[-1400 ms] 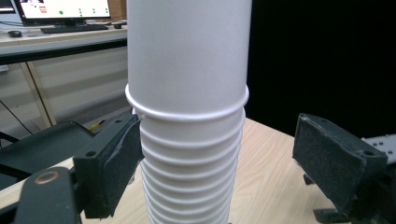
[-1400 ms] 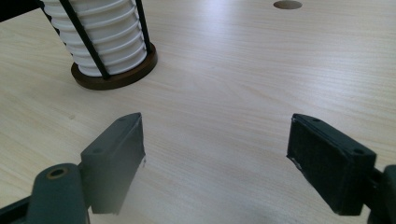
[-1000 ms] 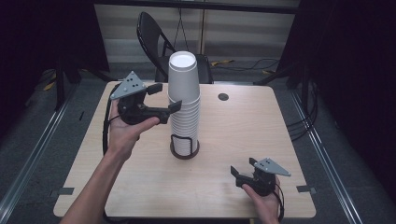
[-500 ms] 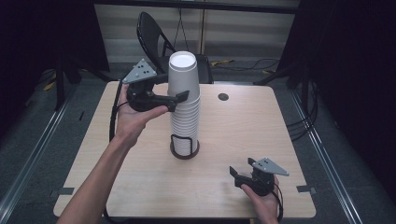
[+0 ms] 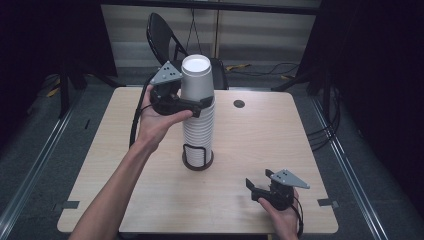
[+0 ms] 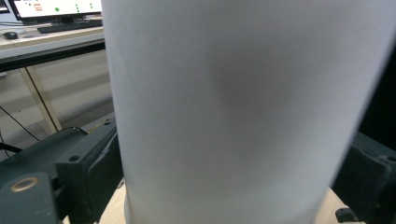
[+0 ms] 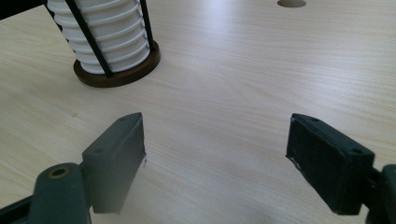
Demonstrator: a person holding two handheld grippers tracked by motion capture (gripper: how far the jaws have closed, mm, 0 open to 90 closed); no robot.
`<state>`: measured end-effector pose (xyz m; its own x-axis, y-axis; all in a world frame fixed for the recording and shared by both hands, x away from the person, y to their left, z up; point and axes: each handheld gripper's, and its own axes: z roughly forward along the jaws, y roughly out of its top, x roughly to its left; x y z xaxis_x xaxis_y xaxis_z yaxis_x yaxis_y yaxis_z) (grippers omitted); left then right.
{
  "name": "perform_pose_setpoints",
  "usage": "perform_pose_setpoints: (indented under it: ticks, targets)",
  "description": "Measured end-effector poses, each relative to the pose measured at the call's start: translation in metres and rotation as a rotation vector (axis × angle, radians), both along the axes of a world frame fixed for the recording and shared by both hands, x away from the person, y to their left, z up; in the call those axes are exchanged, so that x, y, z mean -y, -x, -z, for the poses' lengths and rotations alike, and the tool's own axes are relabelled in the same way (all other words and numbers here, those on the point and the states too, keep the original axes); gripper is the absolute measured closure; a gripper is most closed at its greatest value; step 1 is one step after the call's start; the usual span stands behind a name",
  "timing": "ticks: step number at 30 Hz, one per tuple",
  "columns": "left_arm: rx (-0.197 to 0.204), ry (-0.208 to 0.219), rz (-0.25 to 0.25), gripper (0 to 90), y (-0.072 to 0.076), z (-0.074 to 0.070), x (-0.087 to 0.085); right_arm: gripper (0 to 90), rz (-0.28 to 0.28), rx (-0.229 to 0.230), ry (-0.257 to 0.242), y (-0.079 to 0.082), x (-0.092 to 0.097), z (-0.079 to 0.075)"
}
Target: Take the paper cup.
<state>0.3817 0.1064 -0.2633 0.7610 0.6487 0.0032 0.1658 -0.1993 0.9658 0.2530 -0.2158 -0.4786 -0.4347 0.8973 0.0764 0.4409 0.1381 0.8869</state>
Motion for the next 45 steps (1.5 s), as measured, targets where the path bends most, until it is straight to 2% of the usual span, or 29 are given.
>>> perform_pose_setpoints:
  ticks: [6, 14, 21, 26, 38, 45]
  targets:
    - [-0.001, -0.016, 0.007, 8.6, -0.002, 0.002, 0.003, 19.1, 0.005, -0.002, 0.0, 0.0, 0.001, 0.0]
    - [-0.005, -0.015, 0.008, 10.1, -0.002, 0.0, 0.003, 19.2, 0.003, -0.002, 0.005, 0.0, 0.0, 0.0]
    - [0.017, 0.002, 0.004, 10.1, -0.001, -0.005, 0.004, 19.2, -0.001, -0.005, 0.006, -0.001, -0.002, 0.001]
    - [0.026, -0.005, 0.007, 10.0, -0.001, -0.007, 0.004, 19.2, -0.001, -0.003, 0.001, 0.0, -0.001, 0.001]
    - [0.065, 0.042, 0.002, 10.4, 0.002, -0.022, 0.001, 19.2, -0.002, -0.003, 0.001, 0.0, -0.001, 0.001]
    - [0.086, 0.054, -0.004, 10.4, 0.003, -0.026, 0.004, 19.2, -0.003, -0.006, 0.0, -0.001, -0.003, 0.001]
